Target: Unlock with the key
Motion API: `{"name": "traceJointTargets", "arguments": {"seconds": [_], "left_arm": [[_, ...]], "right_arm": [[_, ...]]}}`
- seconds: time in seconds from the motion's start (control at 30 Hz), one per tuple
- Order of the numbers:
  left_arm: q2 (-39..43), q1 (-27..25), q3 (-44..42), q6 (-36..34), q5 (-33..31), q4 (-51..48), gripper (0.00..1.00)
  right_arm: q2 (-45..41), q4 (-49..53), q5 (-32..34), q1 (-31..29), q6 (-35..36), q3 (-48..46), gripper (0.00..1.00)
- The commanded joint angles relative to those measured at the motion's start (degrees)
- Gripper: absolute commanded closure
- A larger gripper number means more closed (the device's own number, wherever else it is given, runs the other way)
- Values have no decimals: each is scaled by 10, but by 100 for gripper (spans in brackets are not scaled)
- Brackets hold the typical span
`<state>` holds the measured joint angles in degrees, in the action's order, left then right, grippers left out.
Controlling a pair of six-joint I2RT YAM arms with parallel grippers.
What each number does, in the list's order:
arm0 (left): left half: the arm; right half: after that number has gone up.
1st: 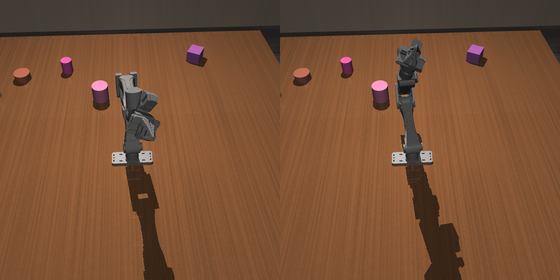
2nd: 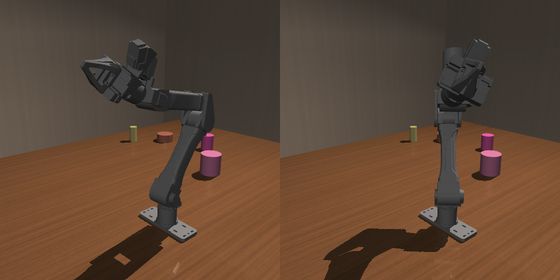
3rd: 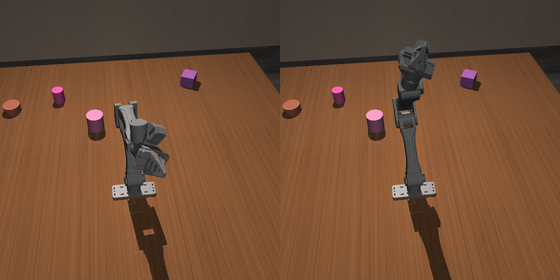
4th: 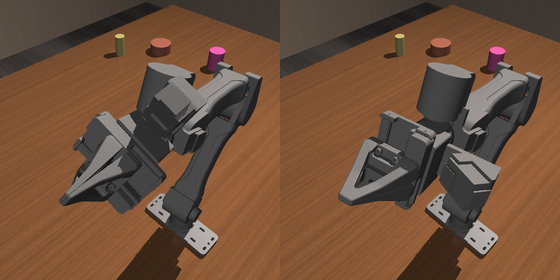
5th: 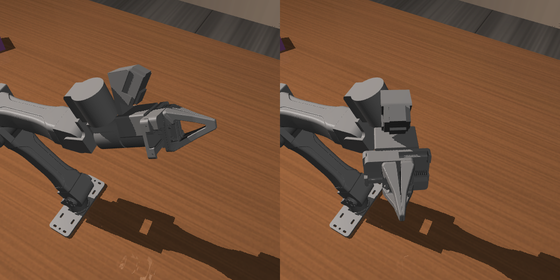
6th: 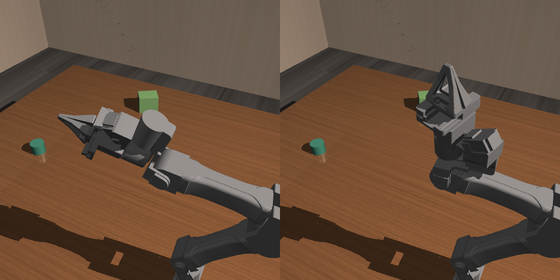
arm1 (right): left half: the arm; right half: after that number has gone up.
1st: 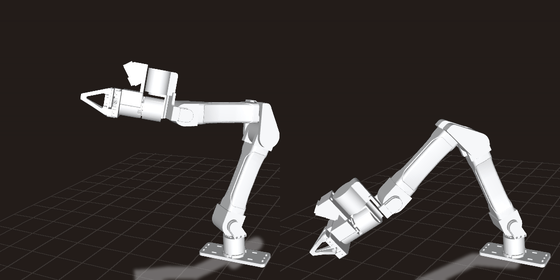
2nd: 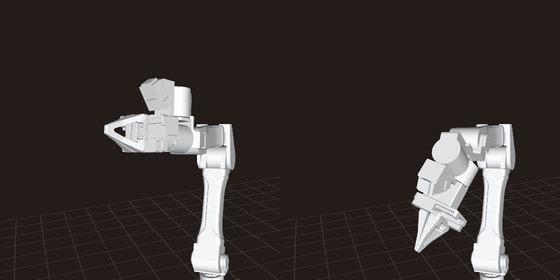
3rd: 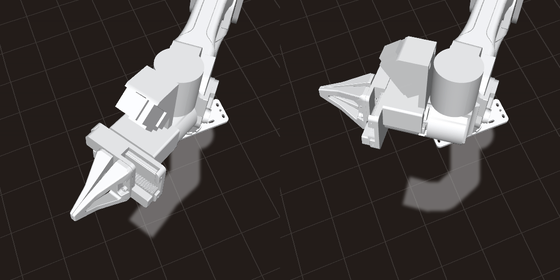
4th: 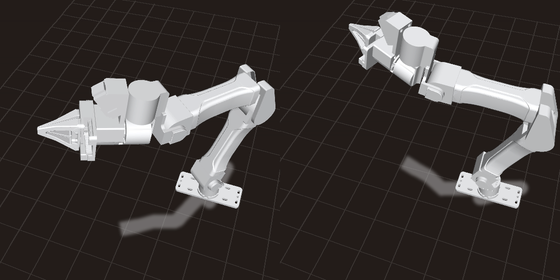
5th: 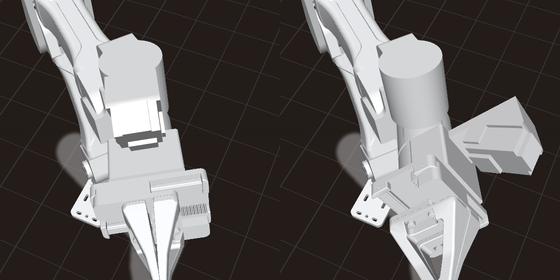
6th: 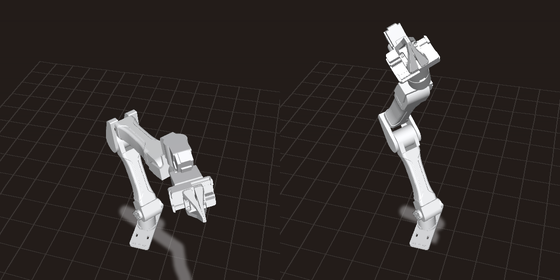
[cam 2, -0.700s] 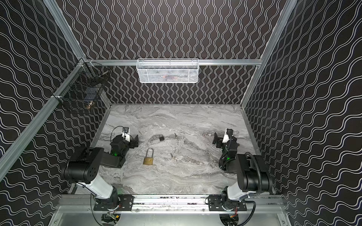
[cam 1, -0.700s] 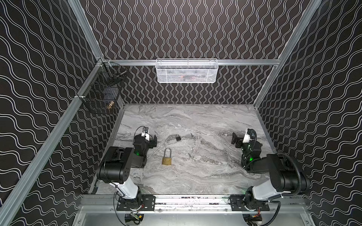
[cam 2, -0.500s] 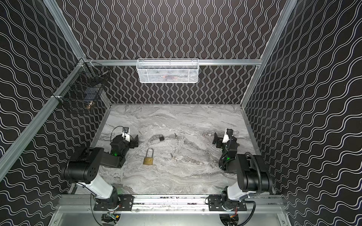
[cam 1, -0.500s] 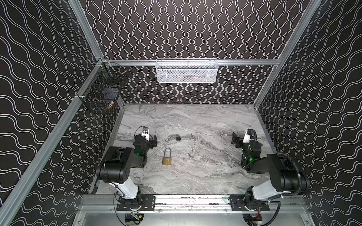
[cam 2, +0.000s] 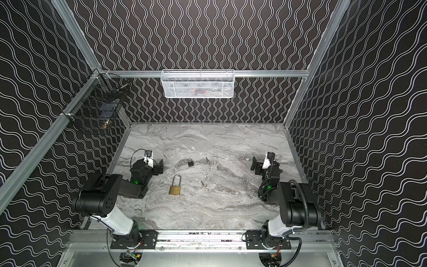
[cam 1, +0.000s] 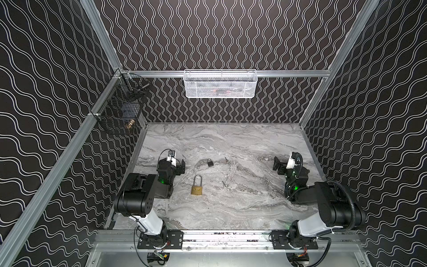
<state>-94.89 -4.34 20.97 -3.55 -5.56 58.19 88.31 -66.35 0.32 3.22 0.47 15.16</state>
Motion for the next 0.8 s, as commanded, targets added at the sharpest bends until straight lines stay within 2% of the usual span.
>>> {"name": "traceJointTargets", "arguments": {"seconds": [0.0,0.77], "left_arm": [[-1,0,2,-9,-3,10,1],[-2,4,5,-6,9,4,1]], "right_arm": [[0,-11,-2,0,-1,1,1],[0,-11,-4,2,1,1,1]]}}
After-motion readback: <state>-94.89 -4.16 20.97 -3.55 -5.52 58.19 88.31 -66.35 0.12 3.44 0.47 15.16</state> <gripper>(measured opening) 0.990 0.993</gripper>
